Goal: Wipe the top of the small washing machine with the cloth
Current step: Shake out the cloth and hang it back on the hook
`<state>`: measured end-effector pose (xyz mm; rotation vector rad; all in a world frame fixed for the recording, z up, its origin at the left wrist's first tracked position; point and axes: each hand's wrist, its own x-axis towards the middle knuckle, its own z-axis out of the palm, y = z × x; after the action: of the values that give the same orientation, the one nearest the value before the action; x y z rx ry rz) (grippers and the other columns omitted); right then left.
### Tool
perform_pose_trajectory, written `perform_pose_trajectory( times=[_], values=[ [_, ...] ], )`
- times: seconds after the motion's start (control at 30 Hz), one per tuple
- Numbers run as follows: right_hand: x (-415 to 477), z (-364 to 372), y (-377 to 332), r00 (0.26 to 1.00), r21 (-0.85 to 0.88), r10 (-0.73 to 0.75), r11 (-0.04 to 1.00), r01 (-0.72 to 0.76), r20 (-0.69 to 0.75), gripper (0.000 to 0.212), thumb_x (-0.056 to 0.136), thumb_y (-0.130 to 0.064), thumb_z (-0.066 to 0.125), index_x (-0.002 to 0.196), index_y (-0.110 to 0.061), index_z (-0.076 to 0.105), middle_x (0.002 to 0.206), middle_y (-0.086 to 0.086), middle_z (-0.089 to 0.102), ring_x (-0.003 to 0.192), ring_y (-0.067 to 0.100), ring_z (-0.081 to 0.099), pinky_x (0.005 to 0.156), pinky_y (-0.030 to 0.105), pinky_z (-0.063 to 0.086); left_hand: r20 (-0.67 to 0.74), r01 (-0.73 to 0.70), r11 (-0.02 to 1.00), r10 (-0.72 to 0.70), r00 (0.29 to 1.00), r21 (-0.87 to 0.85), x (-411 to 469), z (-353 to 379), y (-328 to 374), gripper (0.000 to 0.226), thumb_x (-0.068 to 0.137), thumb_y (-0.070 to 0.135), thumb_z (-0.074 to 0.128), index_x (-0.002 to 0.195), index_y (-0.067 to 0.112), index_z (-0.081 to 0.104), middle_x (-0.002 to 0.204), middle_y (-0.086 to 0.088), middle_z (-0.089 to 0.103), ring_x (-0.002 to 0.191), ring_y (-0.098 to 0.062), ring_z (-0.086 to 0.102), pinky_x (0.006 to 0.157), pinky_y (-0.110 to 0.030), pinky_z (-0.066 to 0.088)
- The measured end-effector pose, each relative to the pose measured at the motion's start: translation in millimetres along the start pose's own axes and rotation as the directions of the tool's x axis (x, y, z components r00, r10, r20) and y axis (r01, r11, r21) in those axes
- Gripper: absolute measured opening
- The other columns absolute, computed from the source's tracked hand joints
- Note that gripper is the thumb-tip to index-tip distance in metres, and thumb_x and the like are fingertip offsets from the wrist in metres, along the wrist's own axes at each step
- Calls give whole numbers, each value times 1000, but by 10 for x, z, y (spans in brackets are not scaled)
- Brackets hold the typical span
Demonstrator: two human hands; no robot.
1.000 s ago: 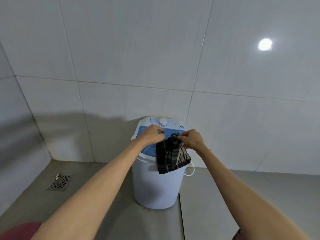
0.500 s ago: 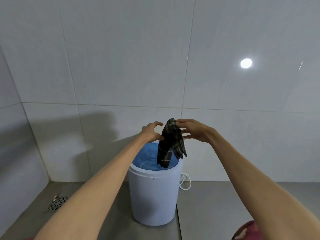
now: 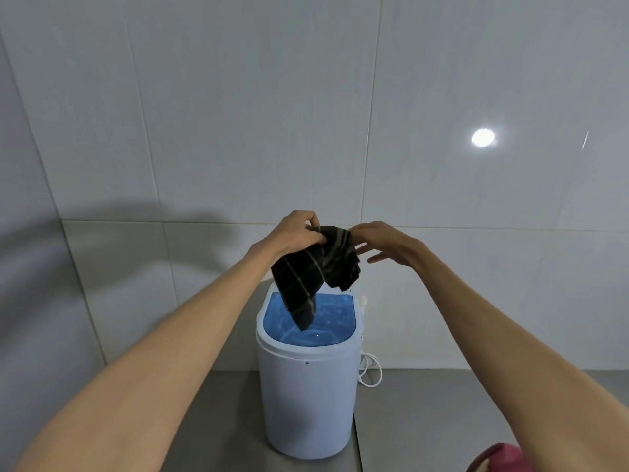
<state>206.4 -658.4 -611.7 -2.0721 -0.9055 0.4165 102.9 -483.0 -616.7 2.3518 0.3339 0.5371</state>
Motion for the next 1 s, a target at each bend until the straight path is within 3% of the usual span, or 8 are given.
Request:
perform_pose_trajectory(
  times=[0.1,0.17,0.27,0.43,0.63,0.73,0.87,1.0],
  values=[
    [26,112,-99,996,-18,-1,1000,2,85,51,87,-15,60,138,-21,51,129,7,57,120,26,52,102,50,43,-6,-25,999,25,1000,23,-5,-126,112,16,81,20,73,81,18,57,97,-7,68,87,-21,64,74,-29,48],
    [59,193,-127,997,-70,-27,997,32,75,54,85,-17,66,137,-20,52,127,9,58,117,25,51,99,46,42,3,-36,998,35,999,47,-7,-183,167,17,81,19,73,79,21,56,95,-6,67,82,-20,63,73,-30,49],
    [132,275,-124,989,-118,-141,984,135,-47,35,85,-19,70,118,-8,68,113,14,67,108,28,60,88,34,45,9,-30,992,29,1000,119,-5,-256,175,19,80,19,76,81,19,57,99,-6,65,87,-23,62,74,-32,49],
    [241,289,-89,963,-208,-232,957,201,-138,21,89,-22,65,104,-8,73,100,13,72,97,30,67,87,39,53,8,-29,970,28,1000,242,-32,-403,45,33,78,27,81,98,13,60,112,-4,60,101,-23,59,88,-39,51],
    [370,324,-4,906,-379,-396,869,318,-147,14,98,-17,52,97,-12,65,88,4,65,85,26,62,65,25,40,24,-211,818,235,972,536,-63,-370,-180,38,86,47,69,105,16,58,96,-3,66,89,-22,62,73,-35,49],
    [497,425,107,856,-548,-496,761,347,-145,12,102,-21,42,97,-18,52,87,2,63,78,28,59,62,33,41,5,-238,789,286,958,566,-6,-320,-388,39,89,51,63,99,13,58,69,7,56,67,-15,56,58,-28,40],
    [737,619,405,759,-814,-647,477,331,-70,9,103,-25,35,102,-17,38,80,4,59,58,31,51,51,35,40,-20,-267,704,371,928,658,150,-263,-837,47,91,60,54,93,13,58,61,3,56,56,-16,55,57,-32,47],
    [1119,816,767,773,-820,-635,443,363,-1,40,99,-56,25,88,-20,38,68,-3,60,55,26,53,50,30,35,70,-319,604,398,915,730,365,-26,-1400,52,90,69,43,86,17,52,55,4,50,55,-21,53,57,-33,46]
  ],
)
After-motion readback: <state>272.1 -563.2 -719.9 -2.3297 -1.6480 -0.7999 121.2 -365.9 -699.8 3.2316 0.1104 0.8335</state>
